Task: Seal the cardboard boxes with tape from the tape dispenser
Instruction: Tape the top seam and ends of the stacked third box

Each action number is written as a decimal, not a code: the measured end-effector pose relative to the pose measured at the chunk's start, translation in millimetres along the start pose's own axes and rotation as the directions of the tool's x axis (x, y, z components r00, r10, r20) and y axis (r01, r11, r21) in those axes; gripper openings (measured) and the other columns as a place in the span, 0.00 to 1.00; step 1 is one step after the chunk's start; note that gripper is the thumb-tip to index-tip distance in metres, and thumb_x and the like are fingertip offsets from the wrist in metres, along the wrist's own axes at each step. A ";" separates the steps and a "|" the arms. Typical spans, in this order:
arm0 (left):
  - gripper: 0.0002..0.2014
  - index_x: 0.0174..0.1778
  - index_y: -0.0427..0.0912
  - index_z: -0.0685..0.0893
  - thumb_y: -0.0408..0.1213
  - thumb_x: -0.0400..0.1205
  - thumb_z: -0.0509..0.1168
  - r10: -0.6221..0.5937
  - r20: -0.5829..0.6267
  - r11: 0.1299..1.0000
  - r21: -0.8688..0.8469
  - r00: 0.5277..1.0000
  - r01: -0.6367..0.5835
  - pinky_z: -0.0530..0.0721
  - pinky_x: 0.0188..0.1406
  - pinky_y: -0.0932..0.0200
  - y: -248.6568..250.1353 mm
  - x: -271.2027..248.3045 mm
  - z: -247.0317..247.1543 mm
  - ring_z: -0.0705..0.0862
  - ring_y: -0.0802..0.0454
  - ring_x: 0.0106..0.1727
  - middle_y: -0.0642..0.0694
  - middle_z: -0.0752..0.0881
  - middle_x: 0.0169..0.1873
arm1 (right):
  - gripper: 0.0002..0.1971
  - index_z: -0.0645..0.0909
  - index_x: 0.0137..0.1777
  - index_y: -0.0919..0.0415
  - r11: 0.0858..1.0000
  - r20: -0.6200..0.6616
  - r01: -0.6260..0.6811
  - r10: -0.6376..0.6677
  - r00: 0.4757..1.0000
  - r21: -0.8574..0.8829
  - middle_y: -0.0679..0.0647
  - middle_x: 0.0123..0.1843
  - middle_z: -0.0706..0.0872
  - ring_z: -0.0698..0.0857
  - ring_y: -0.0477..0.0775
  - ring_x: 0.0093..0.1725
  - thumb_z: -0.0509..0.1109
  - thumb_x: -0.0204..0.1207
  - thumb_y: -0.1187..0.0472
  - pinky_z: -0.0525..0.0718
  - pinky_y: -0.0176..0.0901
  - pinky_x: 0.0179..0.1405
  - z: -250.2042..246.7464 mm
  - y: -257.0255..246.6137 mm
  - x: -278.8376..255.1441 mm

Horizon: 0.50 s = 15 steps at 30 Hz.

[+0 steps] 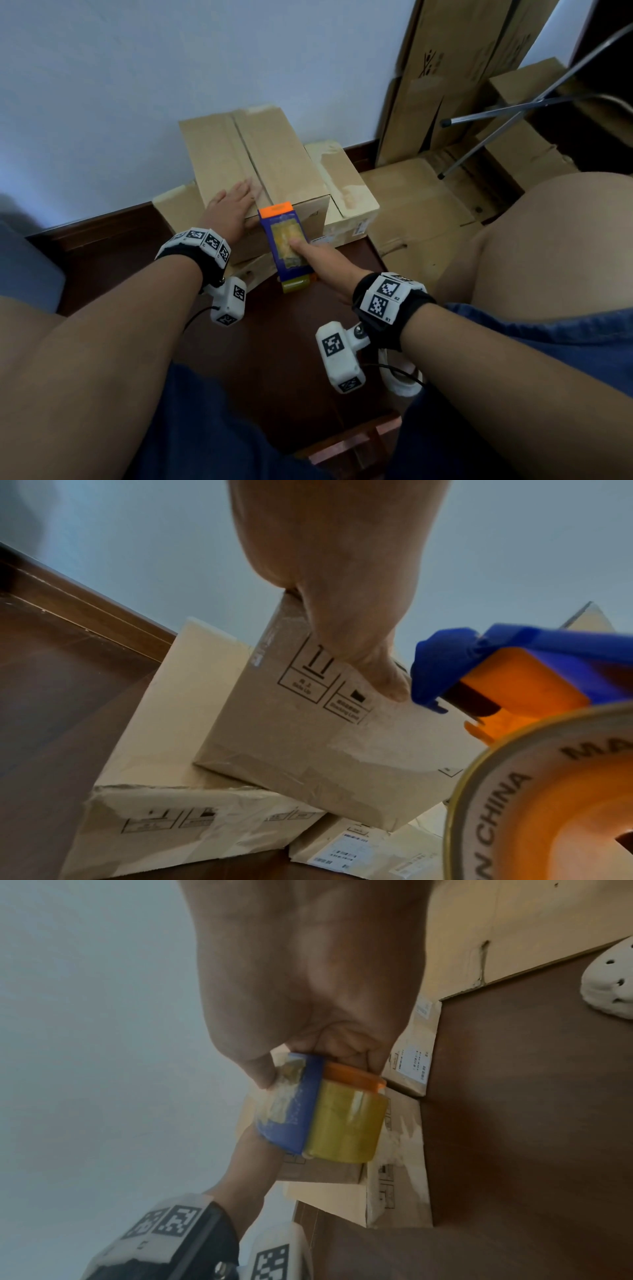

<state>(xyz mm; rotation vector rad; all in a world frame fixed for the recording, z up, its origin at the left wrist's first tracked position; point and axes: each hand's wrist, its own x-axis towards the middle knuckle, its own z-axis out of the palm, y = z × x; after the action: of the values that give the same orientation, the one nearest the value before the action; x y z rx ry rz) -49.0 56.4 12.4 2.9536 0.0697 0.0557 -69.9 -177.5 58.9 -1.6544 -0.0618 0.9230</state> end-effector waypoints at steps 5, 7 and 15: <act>0.33 0.83 0.47 0.61 0.45 0.82 0.65 -0.019 -0.005 0.999 -0.048 1.000 0.019 0.57 0.79 0.47 -3.3 6.3 1.0 0.62 0.44 0.82 0.42 0.54 0.84 | 0.24 0.79 0.68 0.67 1.000 0.019 -0.011 0.011 1.000 -0.002 0.61 0.63 0.86 0.85 0.59 0.62 0.63 0.83 0.47 0.77 0.57 0.71 1.6 3.8 0.5; 0.33 0.82 0.46 0.65 0.44 0.81 0.68 -0.037 -0.018 0.996 -0.078 0.999 0.036 0.61 0.78 0.46 -3.8 8.2 1.0 0.66 0.39 0.79 0.40 0.55 0.84 | 0.25 0.80 0.68 0.66 1.000 0.025 -0.008 0.008 1.000 -0.005 0.61 0.62 0.87 0.85 0.58 0.62 0.63 0.82 0.46 0.77 0.58 0.71 0.6 5.3 1.8; 0.34 0.76 0.39 0.74 0.35 0.73 0.77 -0.040 -0.141 0.974 -0.225 0.989 0.008 0.67 0.78 0.44 -5.8 2.4 8.0 0.65 0.32 0.79 0.28 0.46 0.82 | 0.26 0.79 0.69 0.65 1.000 0.059 -0.021 0.022 0.998 -0.011 0.60 0.64 0.86 0.84 0.58 0.63 0.64 0.81 0.45 0.75 0.60 0.73 0.4 11.0 7.1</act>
<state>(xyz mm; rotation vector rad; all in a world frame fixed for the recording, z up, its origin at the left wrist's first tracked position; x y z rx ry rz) -46.5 60.8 3.5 2.7181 0.1113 0.2575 -69.9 -177.1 45.9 -1.6406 -0.0893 0.9892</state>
